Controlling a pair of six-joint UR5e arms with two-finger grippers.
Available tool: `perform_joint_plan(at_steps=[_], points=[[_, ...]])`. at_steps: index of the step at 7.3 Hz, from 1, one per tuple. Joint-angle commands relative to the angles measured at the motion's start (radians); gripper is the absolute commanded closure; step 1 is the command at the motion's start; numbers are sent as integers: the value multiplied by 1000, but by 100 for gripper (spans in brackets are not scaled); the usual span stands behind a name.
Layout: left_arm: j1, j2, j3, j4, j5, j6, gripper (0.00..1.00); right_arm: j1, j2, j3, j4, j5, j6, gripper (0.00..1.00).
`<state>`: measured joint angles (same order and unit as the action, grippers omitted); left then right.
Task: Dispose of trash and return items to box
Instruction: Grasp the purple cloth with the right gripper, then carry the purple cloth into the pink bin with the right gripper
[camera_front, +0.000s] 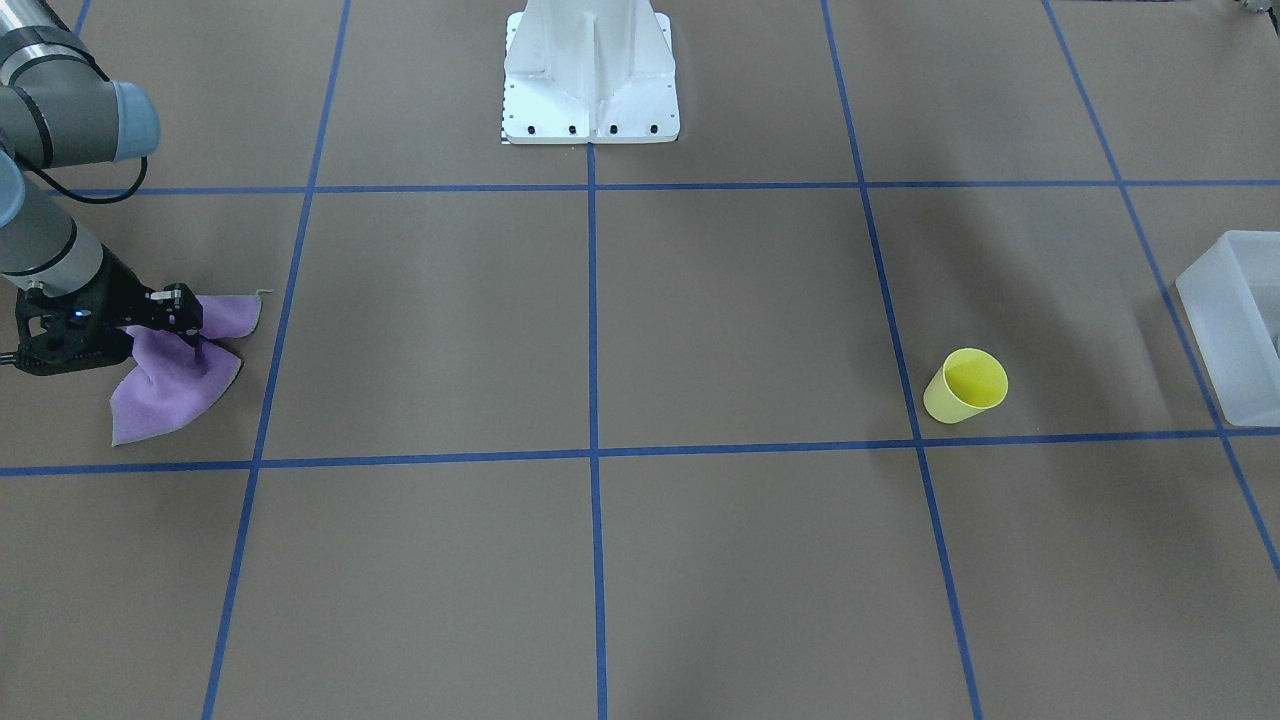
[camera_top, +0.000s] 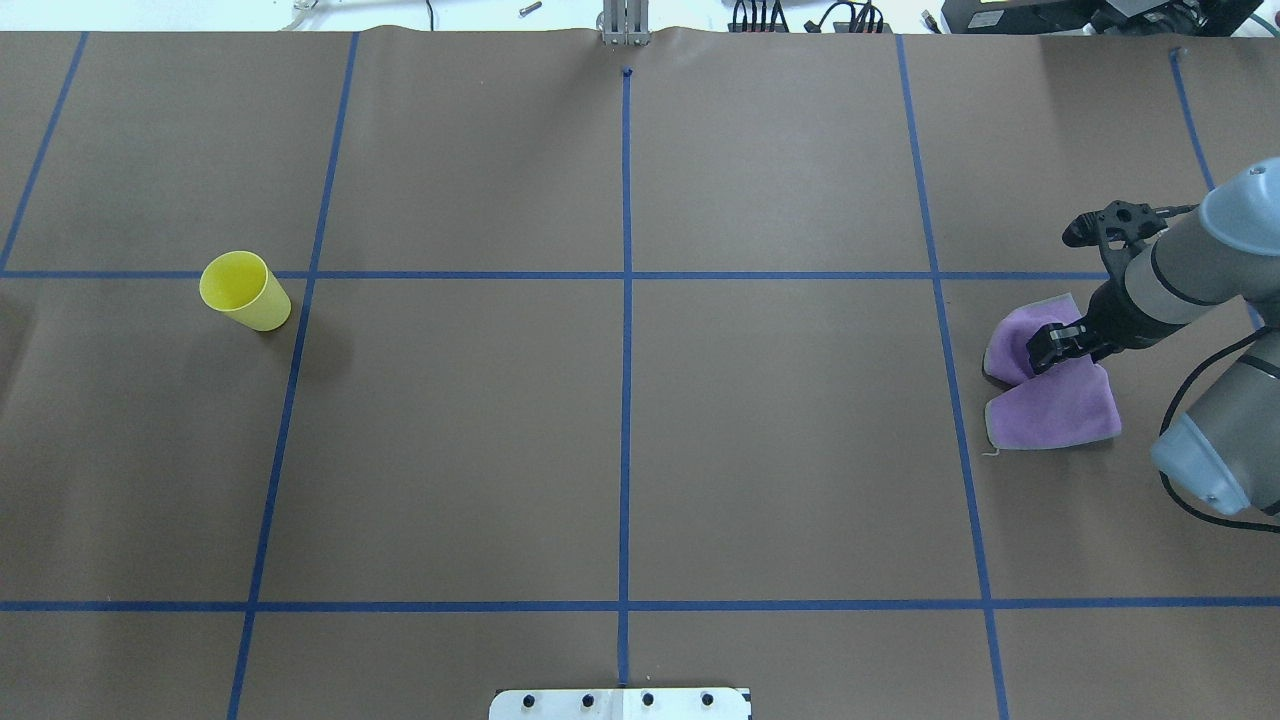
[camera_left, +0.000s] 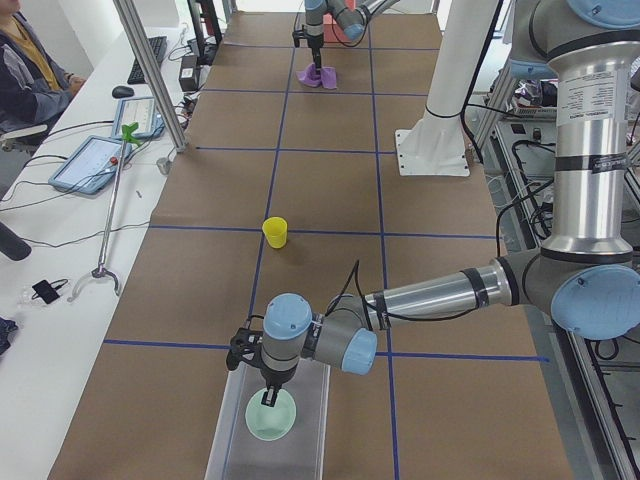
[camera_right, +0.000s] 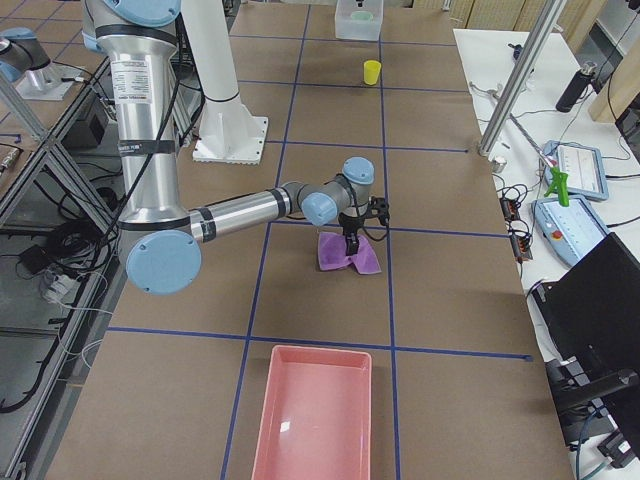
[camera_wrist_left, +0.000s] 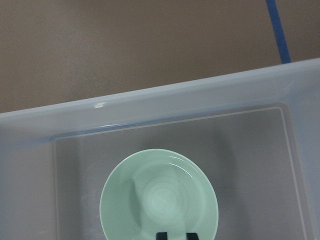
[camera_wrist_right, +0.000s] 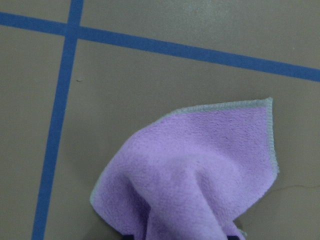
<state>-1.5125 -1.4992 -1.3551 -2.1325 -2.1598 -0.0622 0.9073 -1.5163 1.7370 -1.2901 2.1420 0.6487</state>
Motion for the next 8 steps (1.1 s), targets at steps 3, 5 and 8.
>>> perform_joint_plan(at_steps=[3,5,8], points=[[0,4,1,-44,-6,-79,3,129,-18,74,-18,57,-12,100],[2,4,2,-46,-8,-80,3,415,-120,88,-73,284,-277,100],[2,4,-1,-47,-9,-97,3,835,-182,76,-486,215,-1019,100]])
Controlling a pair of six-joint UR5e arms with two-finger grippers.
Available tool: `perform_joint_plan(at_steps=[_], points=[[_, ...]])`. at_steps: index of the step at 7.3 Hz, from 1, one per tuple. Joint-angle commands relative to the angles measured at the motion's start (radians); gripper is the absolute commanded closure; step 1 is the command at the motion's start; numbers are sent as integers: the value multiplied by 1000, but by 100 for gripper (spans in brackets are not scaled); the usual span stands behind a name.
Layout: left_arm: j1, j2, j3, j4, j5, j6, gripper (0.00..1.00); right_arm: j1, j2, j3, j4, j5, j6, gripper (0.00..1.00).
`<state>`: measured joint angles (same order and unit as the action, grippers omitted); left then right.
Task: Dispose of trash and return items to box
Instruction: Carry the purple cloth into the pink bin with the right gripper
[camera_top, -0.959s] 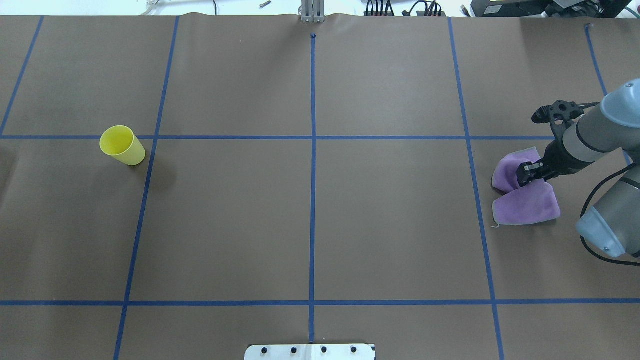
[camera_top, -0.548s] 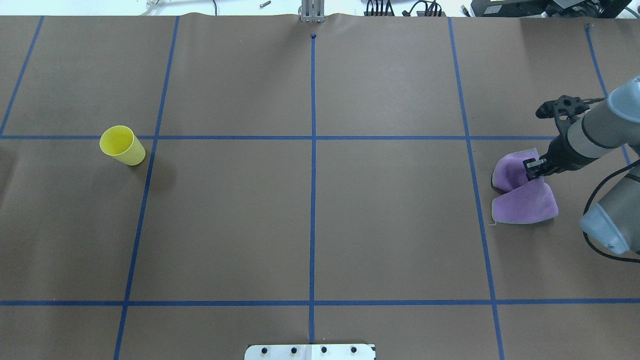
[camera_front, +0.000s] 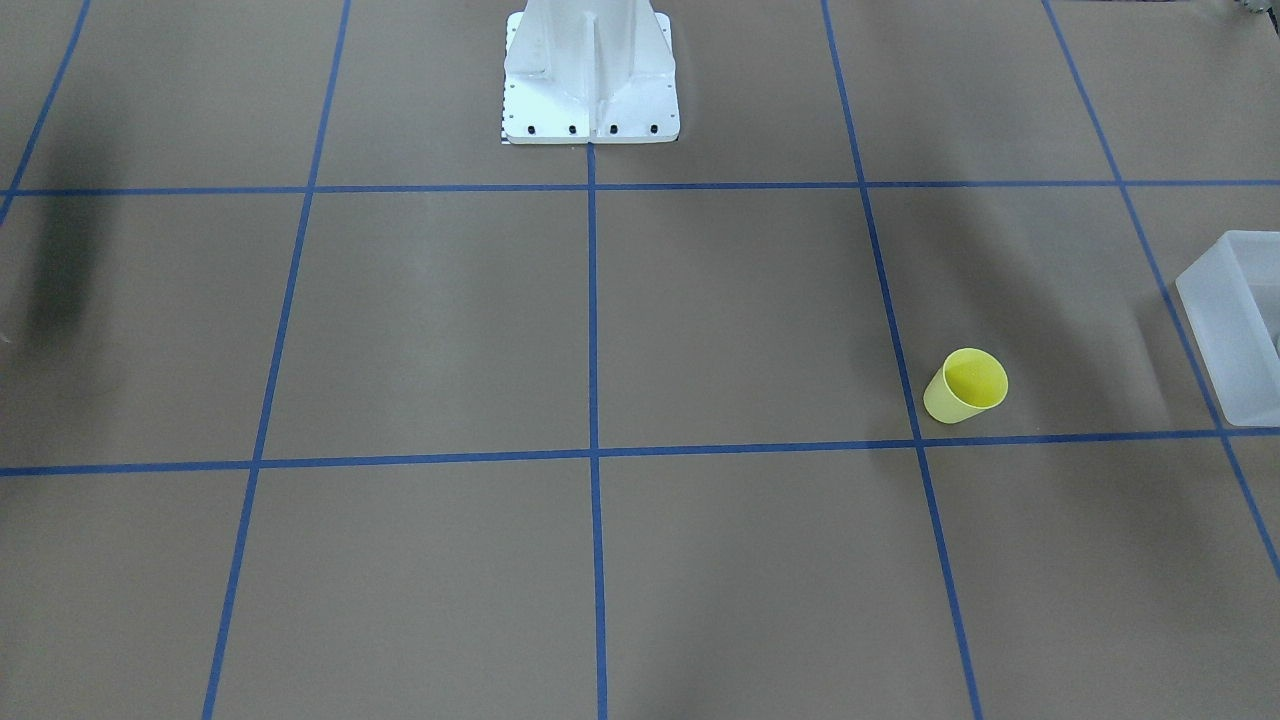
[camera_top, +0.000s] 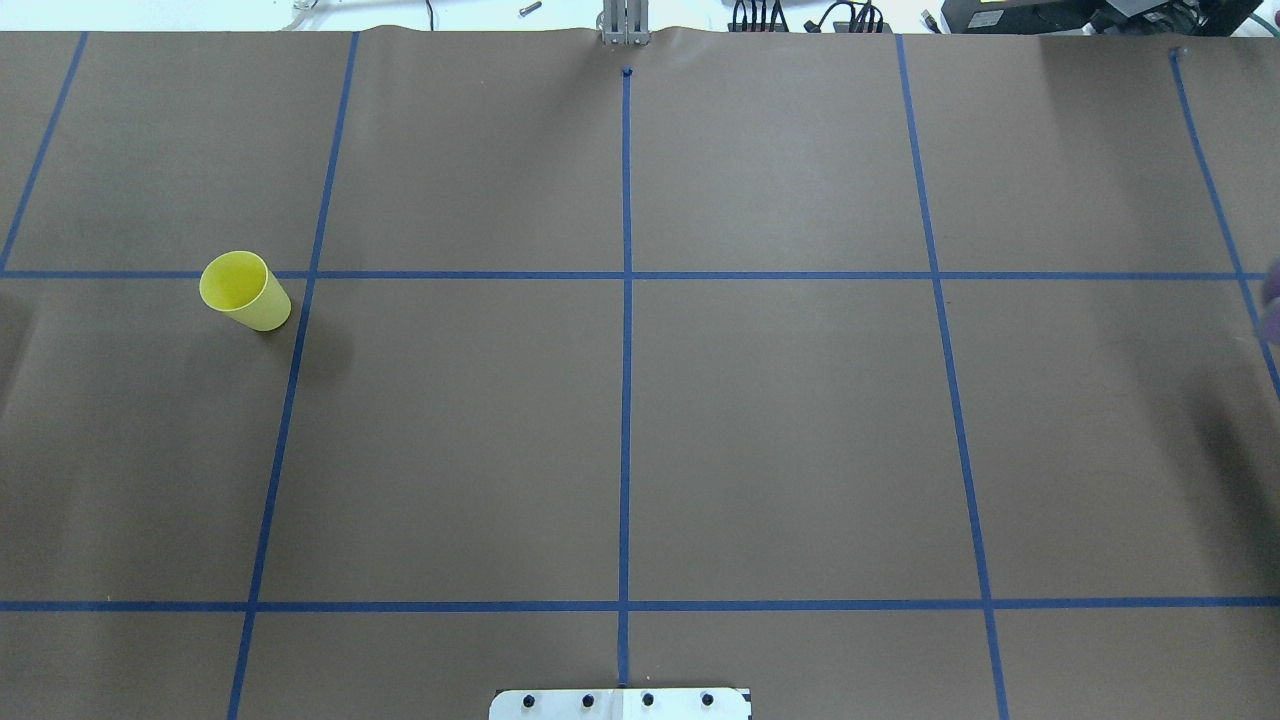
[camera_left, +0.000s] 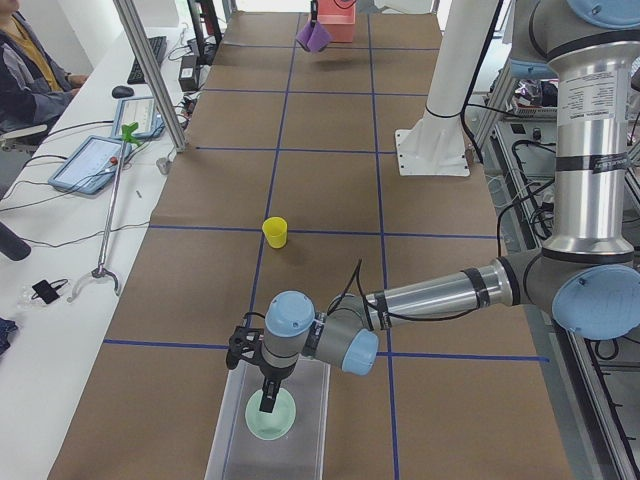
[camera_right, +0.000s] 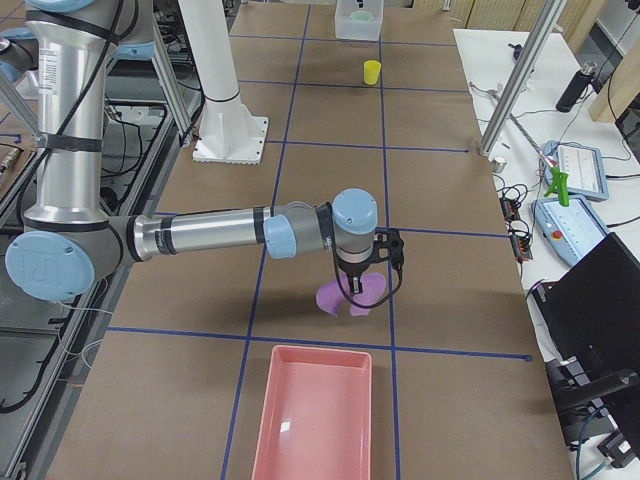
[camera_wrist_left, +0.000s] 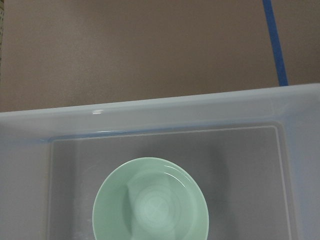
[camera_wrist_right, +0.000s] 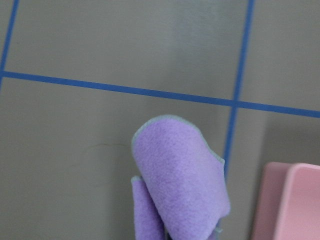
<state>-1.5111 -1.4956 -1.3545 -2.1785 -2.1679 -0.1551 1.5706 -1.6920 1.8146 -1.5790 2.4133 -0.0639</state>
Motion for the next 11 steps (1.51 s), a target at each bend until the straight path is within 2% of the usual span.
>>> perform_joint_plan(at_steps=[1,2,3,5,6,7,8,10,11], points=[[0,0,-2,0,0,-4,3,234,15,-11,-263,-177,-471,100],[0,0,-3,-1,0,-6,3,262,18,-49,-257,-239,-523,100],[0,0,-3,-1,0,-6,3,262,23,-120,-247,-240,-565,100],[0,-2,-21,-6,-3,-38,3,262,14,-271,-60,-231,-556,100],[8,-2,-88,-6,-38,-160,3,262,15,-318,-24,-209,-551,1],[31,0,-165,2,-128,-276,3,262,14,-343,-16,-153,-551,0],[96,12,-255,12,-130,-401,3,262,8,-342,-16,-134,-550,0],[246,2,-446,176,-113,-614,3,259,11,-333,-13,-50,-490,0],[387,-43,-449,178,-24,-770,3,231,14,-293,-13,-37,-415,0]])
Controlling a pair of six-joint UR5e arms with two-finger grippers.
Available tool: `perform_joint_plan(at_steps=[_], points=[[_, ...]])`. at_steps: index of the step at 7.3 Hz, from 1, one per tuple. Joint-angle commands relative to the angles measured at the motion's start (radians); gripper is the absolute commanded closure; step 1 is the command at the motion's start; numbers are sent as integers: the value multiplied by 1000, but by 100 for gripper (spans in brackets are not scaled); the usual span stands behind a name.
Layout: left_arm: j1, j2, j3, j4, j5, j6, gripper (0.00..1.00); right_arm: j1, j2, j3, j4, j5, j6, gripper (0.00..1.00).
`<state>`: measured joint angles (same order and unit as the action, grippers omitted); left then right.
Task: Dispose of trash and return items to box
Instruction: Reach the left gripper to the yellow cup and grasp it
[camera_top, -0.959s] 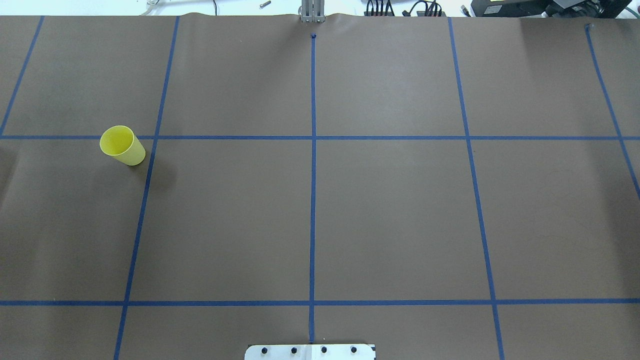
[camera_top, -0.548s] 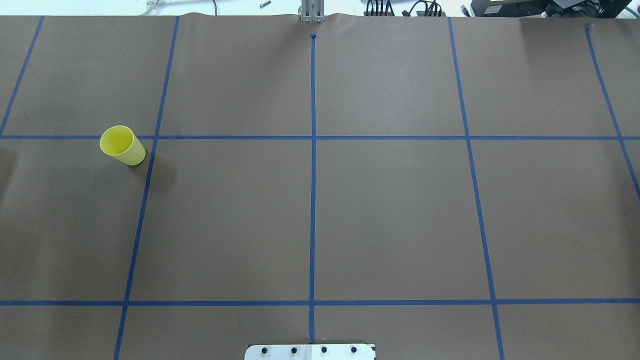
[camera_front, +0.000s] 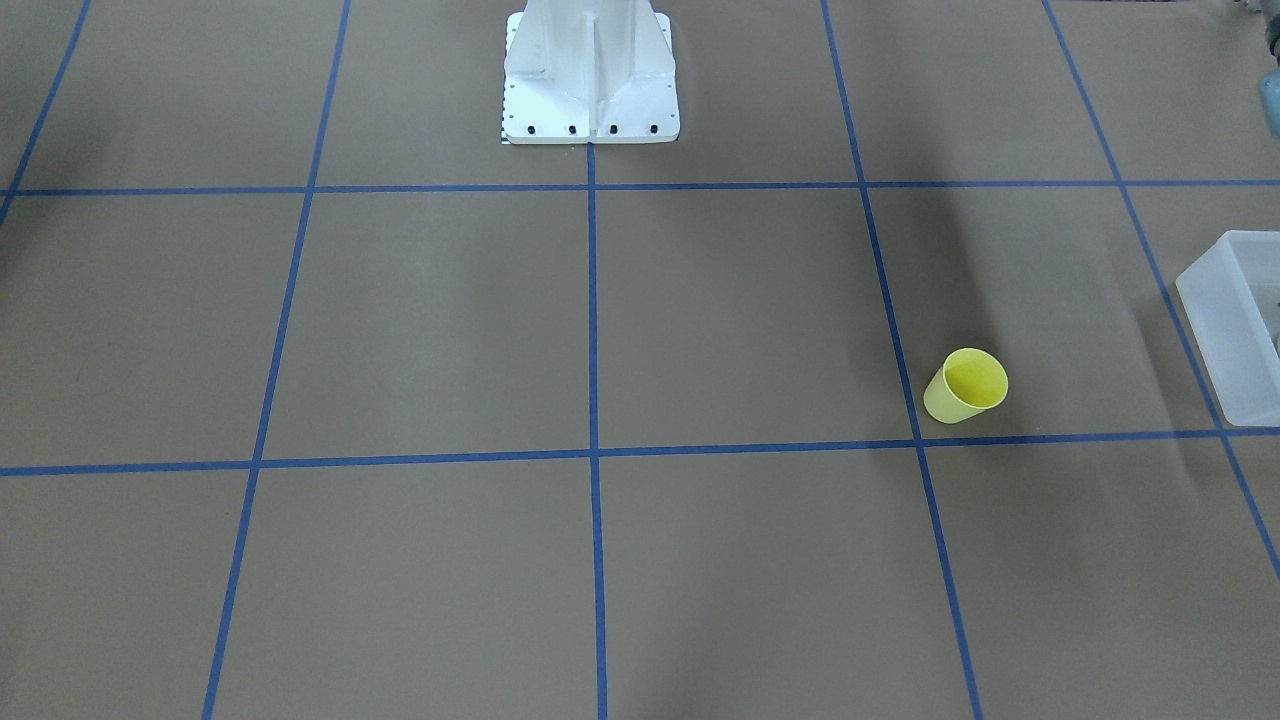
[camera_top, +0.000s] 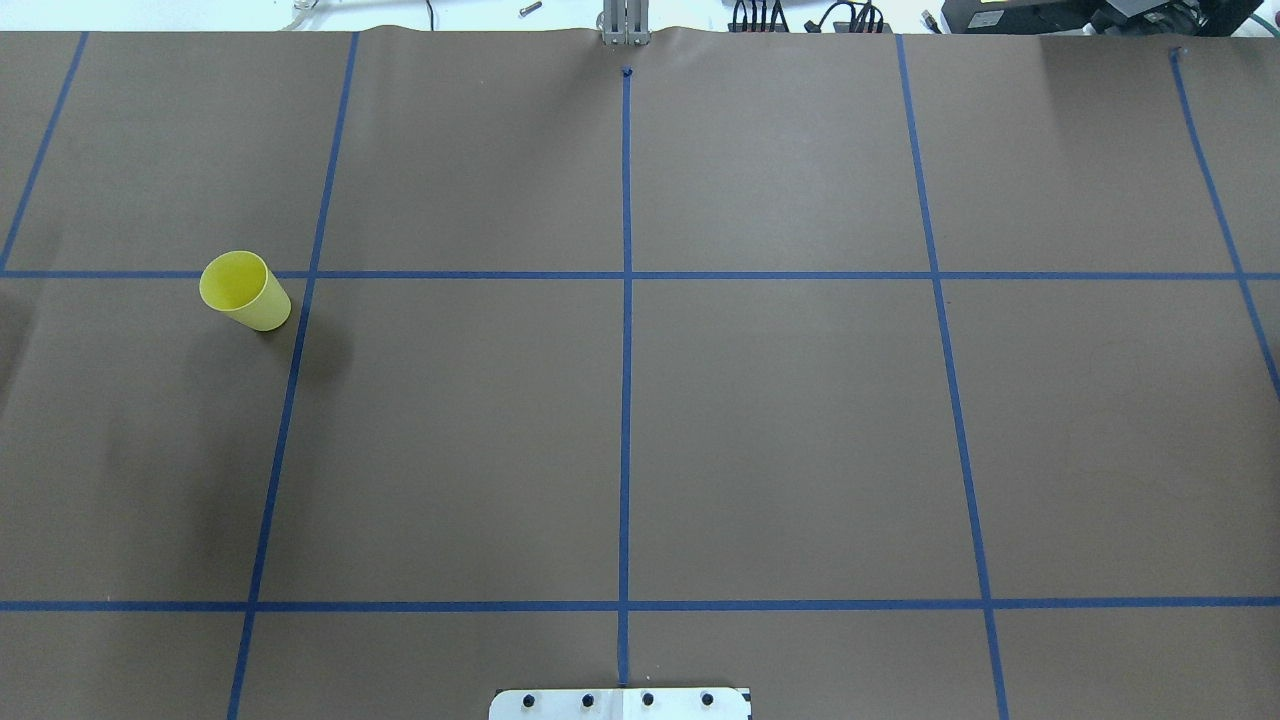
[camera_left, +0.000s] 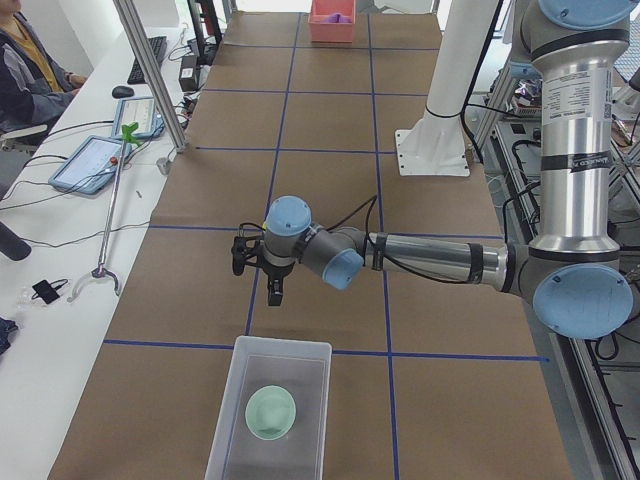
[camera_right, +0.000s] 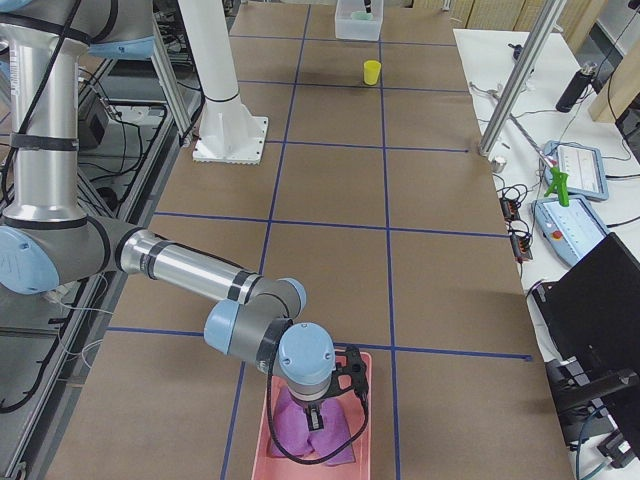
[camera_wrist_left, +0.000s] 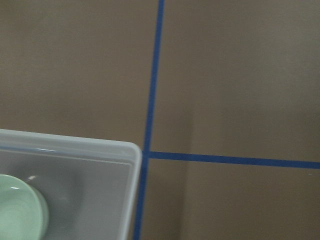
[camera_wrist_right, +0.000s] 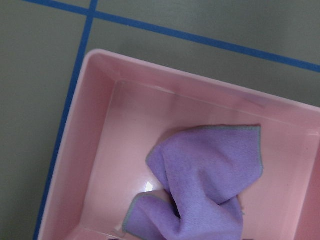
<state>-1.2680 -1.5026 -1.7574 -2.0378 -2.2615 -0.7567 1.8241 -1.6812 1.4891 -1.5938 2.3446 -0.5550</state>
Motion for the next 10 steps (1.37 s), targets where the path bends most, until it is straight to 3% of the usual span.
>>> perform_joint_plan(at_steps=[1,4,8,9,10], points=[[268,-83,-28,41,151,-276,3,-70,5,86,2,33,160,0],[286,-213,54,74,142,-340,3,-207,8,242,0,83,413,0],[314,-263,131,68,114,-342,4,-264,9,279,2,114,478,0],[329,-261,134,68,115,-343,21,-269,9,284,2,114,483,0],[329,-263,144,71,117,-343,66,-269,8,284,2,114,483,0]])
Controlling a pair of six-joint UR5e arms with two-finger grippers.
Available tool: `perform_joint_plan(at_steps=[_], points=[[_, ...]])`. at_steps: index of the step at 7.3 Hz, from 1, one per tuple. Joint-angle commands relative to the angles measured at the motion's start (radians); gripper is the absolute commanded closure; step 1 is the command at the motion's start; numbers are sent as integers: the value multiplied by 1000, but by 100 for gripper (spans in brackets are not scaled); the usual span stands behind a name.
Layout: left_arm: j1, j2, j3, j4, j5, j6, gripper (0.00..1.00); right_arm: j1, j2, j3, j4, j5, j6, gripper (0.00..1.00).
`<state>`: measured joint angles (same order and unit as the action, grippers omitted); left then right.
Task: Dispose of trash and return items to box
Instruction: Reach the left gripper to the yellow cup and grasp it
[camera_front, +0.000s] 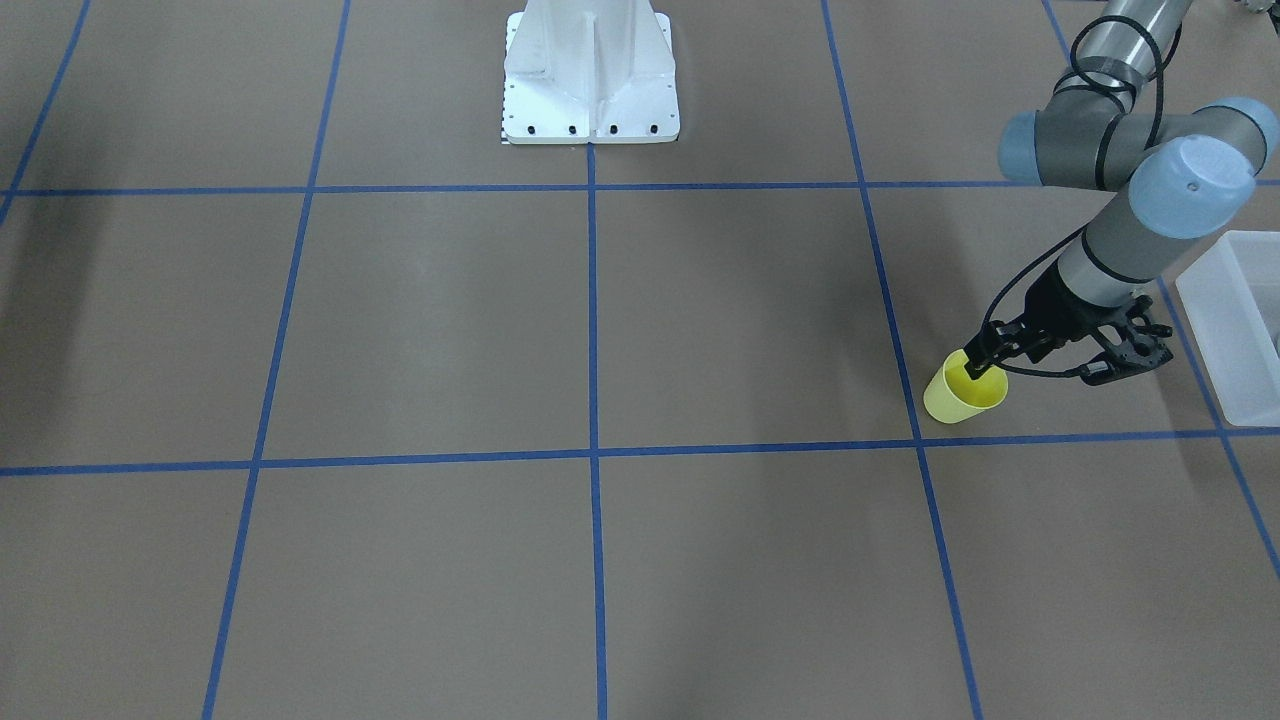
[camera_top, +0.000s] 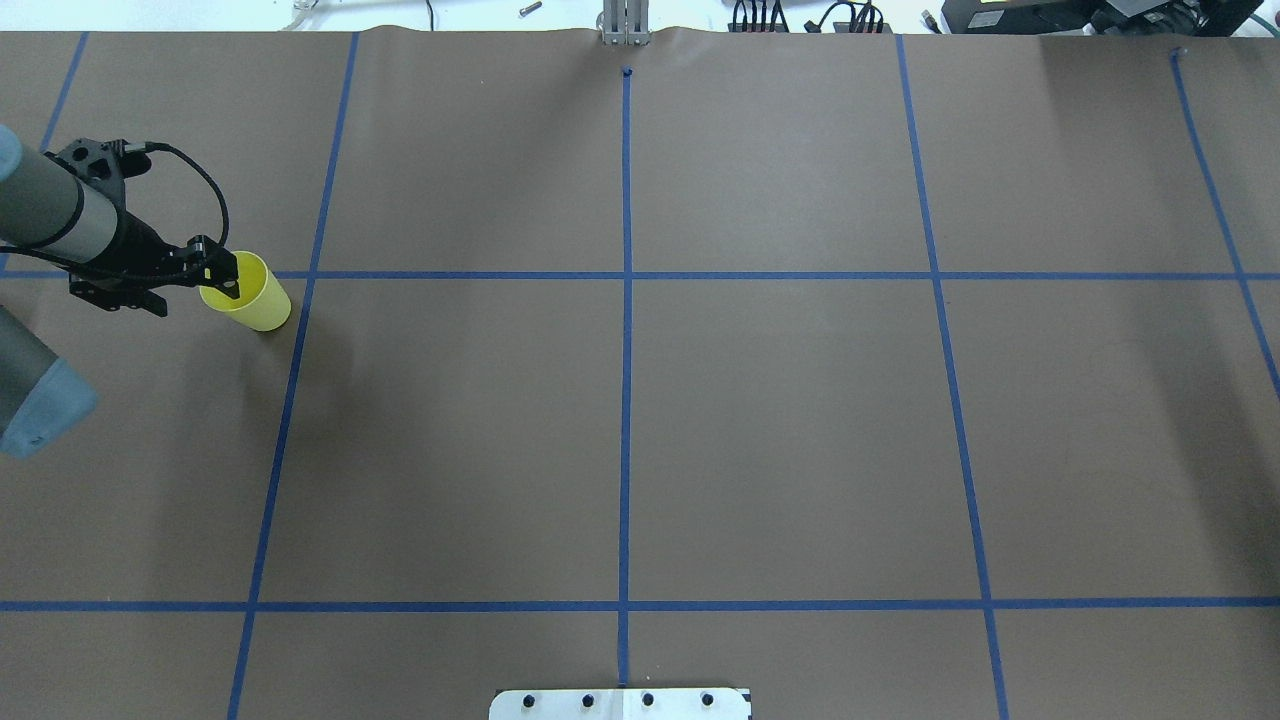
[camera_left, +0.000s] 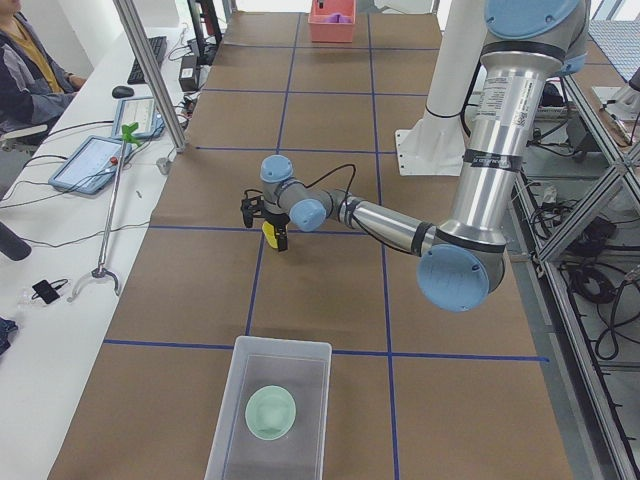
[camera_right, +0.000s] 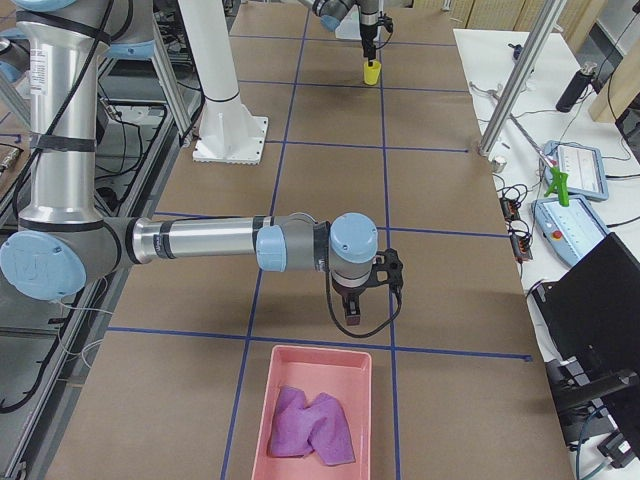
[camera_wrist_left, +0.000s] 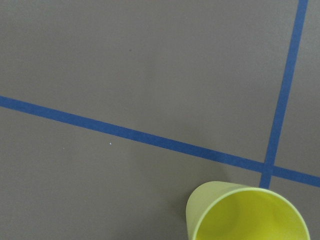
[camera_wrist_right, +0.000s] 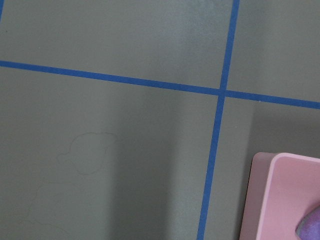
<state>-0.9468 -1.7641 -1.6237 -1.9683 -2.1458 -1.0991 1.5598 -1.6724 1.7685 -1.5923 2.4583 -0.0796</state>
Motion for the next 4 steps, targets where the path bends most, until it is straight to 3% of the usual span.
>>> perform_joint_plan(at_steps=[1,3,4], points=[[8,-3,8,3,-2,2,100,-6,0,5,-1,1,8,0],[8,-14,-1,6,-15,2,100,-10,-1,5,0,1,8,0],[-3,-26,-2,5,-104,1,100,-10,-1,5,-1,1,8,0]])
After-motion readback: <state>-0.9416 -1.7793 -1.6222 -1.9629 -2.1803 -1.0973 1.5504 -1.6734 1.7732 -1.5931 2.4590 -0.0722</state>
